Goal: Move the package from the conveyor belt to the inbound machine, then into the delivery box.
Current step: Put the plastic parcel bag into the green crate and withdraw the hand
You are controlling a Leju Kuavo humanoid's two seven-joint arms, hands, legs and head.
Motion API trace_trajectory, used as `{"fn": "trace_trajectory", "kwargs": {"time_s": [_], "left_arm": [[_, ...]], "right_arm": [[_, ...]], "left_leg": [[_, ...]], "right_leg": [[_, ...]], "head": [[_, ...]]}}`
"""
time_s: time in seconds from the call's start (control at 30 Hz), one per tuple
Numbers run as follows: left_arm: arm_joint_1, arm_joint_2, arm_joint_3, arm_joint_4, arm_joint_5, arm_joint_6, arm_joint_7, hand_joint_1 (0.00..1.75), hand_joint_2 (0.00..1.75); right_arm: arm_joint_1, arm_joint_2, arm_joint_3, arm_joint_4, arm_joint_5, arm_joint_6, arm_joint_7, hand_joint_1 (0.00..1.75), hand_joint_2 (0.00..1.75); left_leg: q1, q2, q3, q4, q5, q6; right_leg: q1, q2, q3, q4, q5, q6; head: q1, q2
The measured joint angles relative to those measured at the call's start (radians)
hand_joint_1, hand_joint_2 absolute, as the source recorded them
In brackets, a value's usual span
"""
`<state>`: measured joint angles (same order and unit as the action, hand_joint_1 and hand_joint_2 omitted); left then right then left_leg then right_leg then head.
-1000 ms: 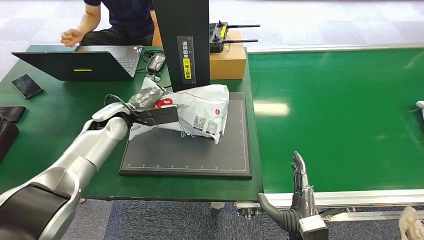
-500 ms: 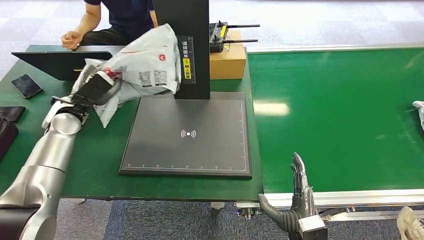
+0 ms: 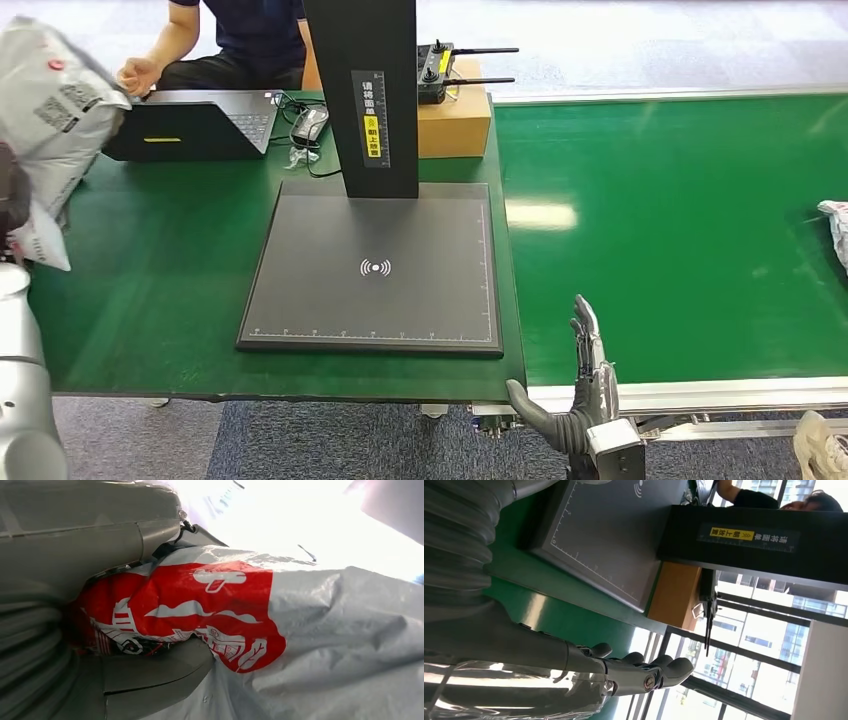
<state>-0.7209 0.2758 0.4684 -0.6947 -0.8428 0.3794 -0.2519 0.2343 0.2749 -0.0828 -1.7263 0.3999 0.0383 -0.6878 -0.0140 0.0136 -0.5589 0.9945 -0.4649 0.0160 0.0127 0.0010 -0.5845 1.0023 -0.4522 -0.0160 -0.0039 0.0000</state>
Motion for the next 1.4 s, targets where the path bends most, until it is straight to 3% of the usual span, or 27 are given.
{"fn": "trace_trajectory", "kwargs": {"time_s": [0.27, 0.33, 0.4, 0.43, 0.47, 0.53, 0.67, 1.1, 1.4], "left_arm": [[0.026, 0.048, 0.127, 0.078, -0.178, 0.170, 0.146, 1.75, 1.75], [0.027, 0.053, 0.138, 0.093, -0.211, 0.189, 0.168, 1.55, 1.75], [0.028, 0.057, 0.146, 0.107, -0.234, 0.198, 0.179, 0.95, 1.75], [0.029, 0.058, 0.150, 0.113, -0.241, 0.200, 0.181, 0.76, 1.75], [0.030, 0.059, 0.154, 0.118, -0.246, 0.202, 0.180, 0.62, 1.75], [0.031, 0.059, 0.161, 0.126, -0.248, 0.204, 0.172, 0.65, 1.75], [0.035, 0.059, 0.172, 0.140, -0.244, 0.204, 0.153, 0.00, 1.75], [0.042, 0.027, 0.200, 0.146, -0.179, 0.104, 0.047, 0.00, 1.75], [0.061, -0.053, 0.172, 0.007, -0.006, -0.146, -0.071, 0.00, 1.75]], "right_arm": [[-0.006, 0.010, -0.001, -0.001, 0.004, 0.012, 0.006, 0.00, 1.75], [-0.006, 0.010, -0.001, -0.001, 0.004, 0.014, 0.006, 0.00, 1.75], [-0.007, 0.010, -0.001, -0.001, 0.004, 0.014, 0.006, 0.00, 1.75], [-0.007, 0.011, -0.001, -0.002, 0.004, 0.014, 0.006, 0.00, 1.75], [-0.006, 0.011, -0.001, -0.002, 0.004, 0.014, 0.006, 0.00, 1.75], [-0.006, 0.012, -0.001, -0.002, 0.004, 0.013, 0.006, 0.00, 1.75], [-0.006, 0.013, -0.001, -0.002, 0.004, 0.012, 0.006, 0.00, 1.75], [-0.007, 0.013, -0.001, -0.001, 0.003, -0.004, 0.005, 0.00, 1.75], [-0.006, 0.013, -0.001, -0.001, 0.003, -0.006, 0.004, 0.00, 1.75]], "left_leg": [[0.000, -0.002, 0.000, 0.000, 0.000, 0.000], [0.000, -0.002, 0.000, 0.000, 0.000, 0.000], [0.000, -0.002, 0.000, 0.000, 0.000, 0.000], [0.000, -0.002, 0.000, 0.000, 0.000, 0.000], [0.000, -0.002, 0.000, 0.000, 0.000, 0.000], [0.000, -0.002, 0.000, 0.001, 0.000, 0.000], [0.000, -0.002, 0.000, 0.001, 0.000, 0.000], [0.000, -0.002, 0.000, 0.001, 0.000, 0.000], [0.000, -0.002, 0.000, 0.001, 0.000, 0.000]], "right_leg": [[0.000, -0.002, 0.000, 0.000, 0.000, 0.000], [0.000, -0.002, 0.000, 0.000, 0.000, 0.000], [0.000, -0.002, 0.001, 0.000, 0.000, 0.000], [0.000, -0.002, 0.001, 0.000, 0.000, 0.000], [0.000, -0.002, 0.001, 0.000, 0.000, 0.000], [0.000, -0.002, 0.001, 0.000, 0.000, 0.000], [0.000, -0.002, 0.001, -0.001, 0.000, 0.000], [0.000, -0.002, 0.001, -0.001, 0.000, 0.000], [0.000, -0.002, 0.001, -0.001, 0.000, 0.000]], "head": [[0.000, 0.000], [0.000, 0.000], [0.000, 0.000], [0.000, 0.000], [0.000, 0.000], [0.000, 0.000], [0.000, 0.000], [0.000, 0.000], [0.000, 0.000]]}}
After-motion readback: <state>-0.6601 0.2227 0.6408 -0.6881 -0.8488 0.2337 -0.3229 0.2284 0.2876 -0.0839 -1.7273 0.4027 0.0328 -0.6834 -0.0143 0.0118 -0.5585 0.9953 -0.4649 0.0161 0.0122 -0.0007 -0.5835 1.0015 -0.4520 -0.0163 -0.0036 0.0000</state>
